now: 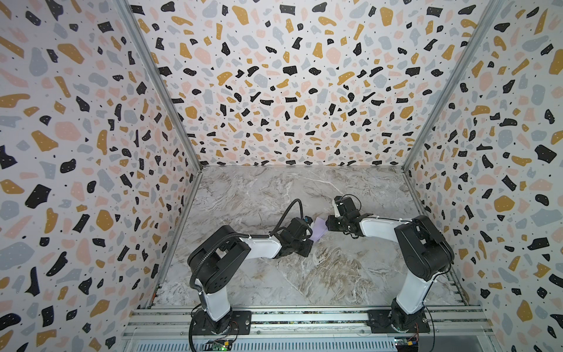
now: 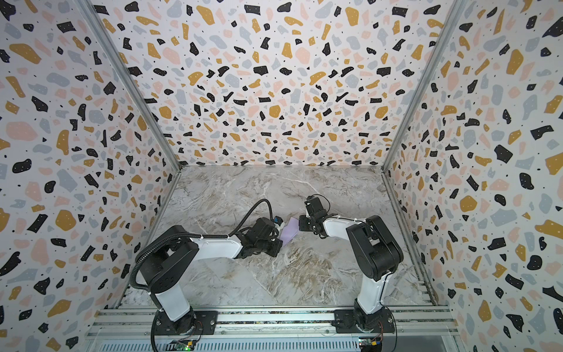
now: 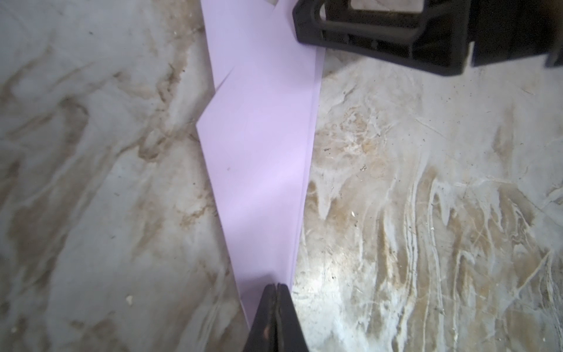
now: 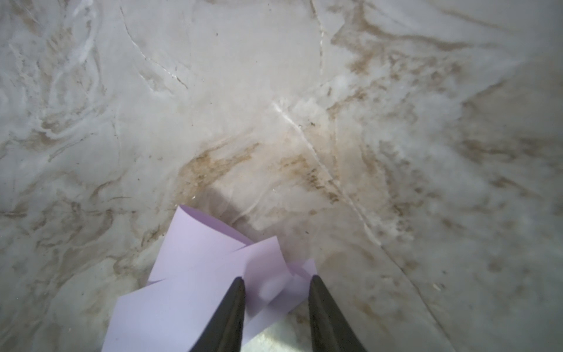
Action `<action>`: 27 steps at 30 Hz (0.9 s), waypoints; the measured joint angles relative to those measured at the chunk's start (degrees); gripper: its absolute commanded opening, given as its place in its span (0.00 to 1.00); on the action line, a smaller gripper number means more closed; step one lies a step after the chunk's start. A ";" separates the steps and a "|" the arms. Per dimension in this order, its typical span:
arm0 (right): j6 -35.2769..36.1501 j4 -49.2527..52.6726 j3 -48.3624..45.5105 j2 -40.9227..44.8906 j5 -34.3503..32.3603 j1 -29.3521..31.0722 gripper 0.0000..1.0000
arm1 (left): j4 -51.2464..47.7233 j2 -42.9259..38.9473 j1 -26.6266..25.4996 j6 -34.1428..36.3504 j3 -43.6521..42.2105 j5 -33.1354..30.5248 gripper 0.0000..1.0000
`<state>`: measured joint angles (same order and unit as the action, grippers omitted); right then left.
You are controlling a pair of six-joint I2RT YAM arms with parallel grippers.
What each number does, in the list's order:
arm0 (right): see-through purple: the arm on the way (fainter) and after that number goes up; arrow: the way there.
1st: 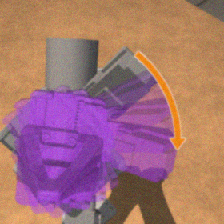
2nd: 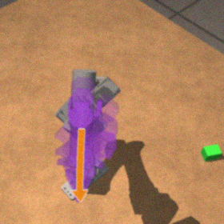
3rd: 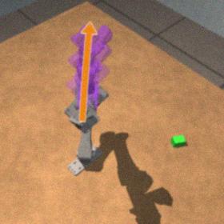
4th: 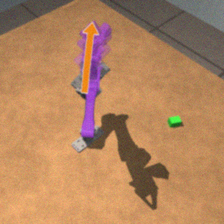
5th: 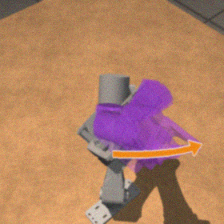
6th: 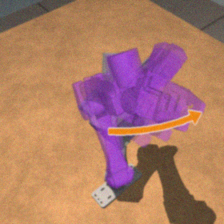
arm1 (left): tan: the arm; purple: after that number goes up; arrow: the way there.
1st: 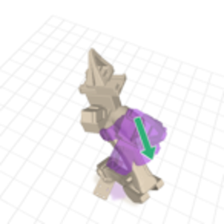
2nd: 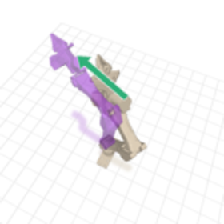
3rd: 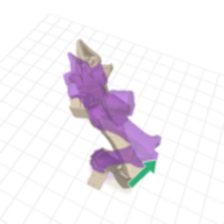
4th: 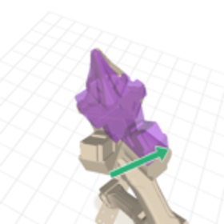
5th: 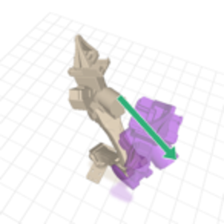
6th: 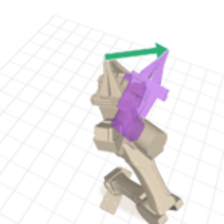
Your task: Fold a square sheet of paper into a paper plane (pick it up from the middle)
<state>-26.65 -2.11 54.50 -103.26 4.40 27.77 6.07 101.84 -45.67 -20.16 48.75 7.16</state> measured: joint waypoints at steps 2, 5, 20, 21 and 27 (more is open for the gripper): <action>0.13 0.55 0.24 -0.11 -0.09 0.00 0.32 | -0.02 -0.02 0.00 0.00 0.02 0.00 0.00; 0.37 1.05 0.44 -0.20 -0.17 0.00 0.31 | -0.48 -0.02 0.00 0.00 0.33 0.00 0.00; 2.12 2.21 1.70 -1.09 -0.87 0.33 0.29 | -6.32 0.96 0.02 1.20 7.93 -0.26 0.08; 2.19 2.38 1.79 -1.11 -1.03 0.35 0.29 | -6.40 1.33 0.02 1.31 8.31 -0.44 0.08; 2.60 2.58 1.88 -1.16 -1.22 0.39 0.25 | -6.91 4.28 0.02 1.55 9.38 -1.05 0.08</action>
<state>-24.05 0.47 56.38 -104.42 3.18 28.16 -0.84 106.13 -45.65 -18.61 58.13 6.11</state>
